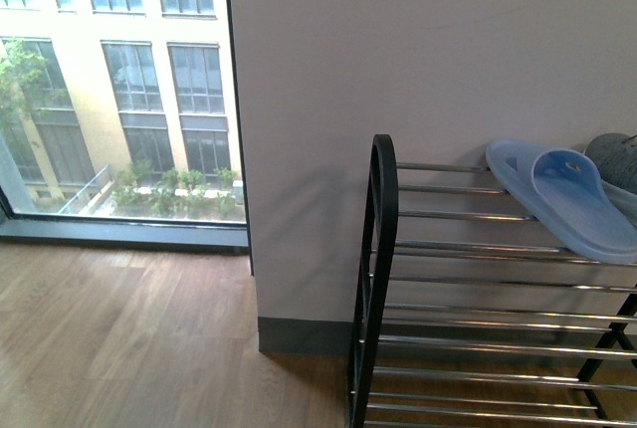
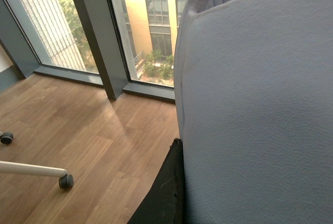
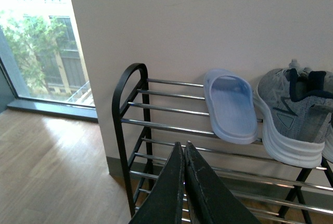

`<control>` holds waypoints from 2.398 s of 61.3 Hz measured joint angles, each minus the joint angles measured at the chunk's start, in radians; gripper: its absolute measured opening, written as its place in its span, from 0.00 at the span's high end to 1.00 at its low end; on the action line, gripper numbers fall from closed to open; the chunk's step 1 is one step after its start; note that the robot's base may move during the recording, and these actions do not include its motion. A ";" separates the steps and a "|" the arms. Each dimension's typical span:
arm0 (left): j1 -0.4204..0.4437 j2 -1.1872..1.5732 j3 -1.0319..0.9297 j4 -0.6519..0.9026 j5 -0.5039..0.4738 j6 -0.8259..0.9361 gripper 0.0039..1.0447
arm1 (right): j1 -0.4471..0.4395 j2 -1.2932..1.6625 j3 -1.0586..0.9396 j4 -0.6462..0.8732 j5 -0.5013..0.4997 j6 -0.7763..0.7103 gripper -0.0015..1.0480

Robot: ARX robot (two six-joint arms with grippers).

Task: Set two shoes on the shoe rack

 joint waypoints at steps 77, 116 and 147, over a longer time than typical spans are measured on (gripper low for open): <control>-0.271 0.578 0.559 -0.102 0.562 -0.597 0.98 | 0.000 -0.210 0.000 -0.215 0.000 0.000 0.09; -0.370 1.437 1.413 -0.325 0.629 -0.576 0.98 | 0.000 -0.210 0.000 -0.215 0.000 0.000 0.09; -0.468 1.820 2.012 -0.530 0.312 -0.372 0.98 | 0.000 -0.210 0.000 -0.215 0.000 0.000 0.09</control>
